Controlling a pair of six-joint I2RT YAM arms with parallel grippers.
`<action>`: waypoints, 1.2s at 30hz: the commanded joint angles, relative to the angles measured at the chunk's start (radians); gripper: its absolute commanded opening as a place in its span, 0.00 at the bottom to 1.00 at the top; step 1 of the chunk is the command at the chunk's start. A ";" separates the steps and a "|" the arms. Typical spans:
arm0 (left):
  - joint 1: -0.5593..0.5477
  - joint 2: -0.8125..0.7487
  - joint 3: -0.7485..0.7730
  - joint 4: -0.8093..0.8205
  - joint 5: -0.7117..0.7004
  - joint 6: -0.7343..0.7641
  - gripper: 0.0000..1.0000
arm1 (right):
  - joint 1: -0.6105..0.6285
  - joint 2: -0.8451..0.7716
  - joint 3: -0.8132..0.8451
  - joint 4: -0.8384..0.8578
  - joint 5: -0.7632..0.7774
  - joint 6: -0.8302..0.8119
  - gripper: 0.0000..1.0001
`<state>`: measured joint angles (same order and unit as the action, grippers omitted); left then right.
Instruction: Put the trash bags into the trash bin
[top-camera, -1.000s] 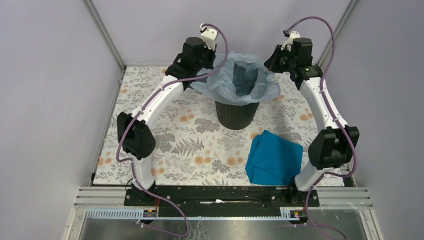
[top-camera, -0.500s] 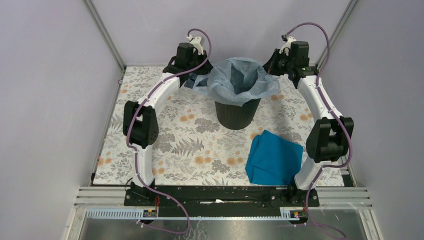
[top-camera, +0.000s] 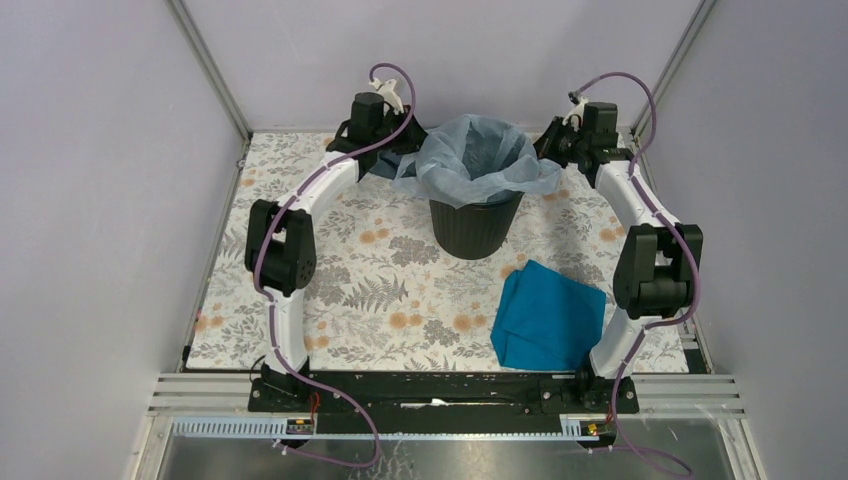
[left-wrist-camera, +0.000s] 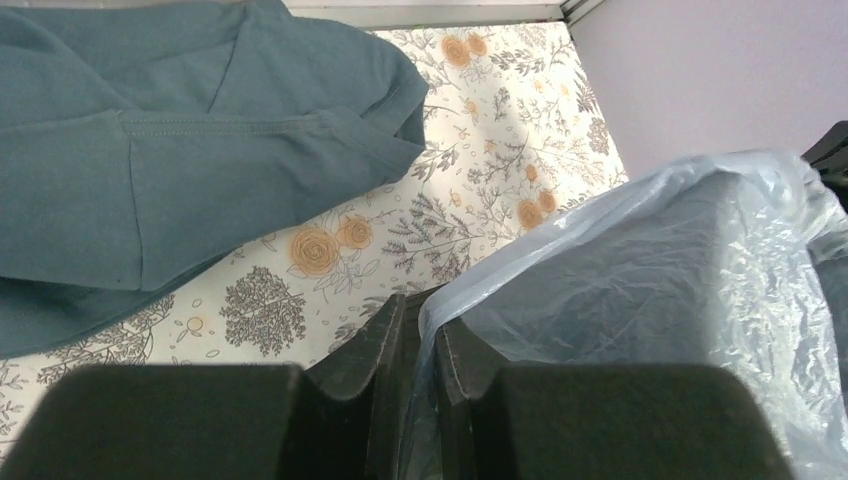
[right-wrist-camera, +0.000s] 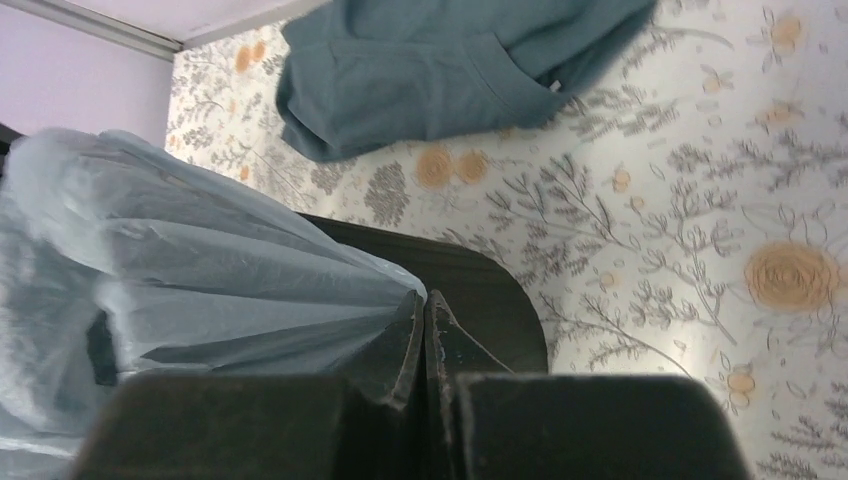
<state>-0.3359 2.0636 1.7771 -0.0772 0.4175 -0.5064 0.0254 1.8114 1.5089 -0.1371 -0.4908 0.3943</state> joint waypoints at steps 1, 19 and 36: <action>0.008 -0.033 -0.043 0.014 -0.017 -0.010 0.19 | -0.019 -0.013 -0.050 0.018 -0.015 0.026 0.01; 0.111 -0.348 -0.100 -0.292 -0.169 0.115 0.86 | -0.019 -0.408 -0.005 -0.426 0.338 -0.039 0.89; 0.241 -0.514 -0.547 0.161 0.206 -0.305 0.99 | -0.019 -0.603 -0.197 -0.397 0.259 0.015 0.98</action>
<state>-0.1200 1.5227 1.3067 -0.1482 0.4755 -0.6239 0.0078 1.3243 1.3945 -0.5510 -0.1959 0.3740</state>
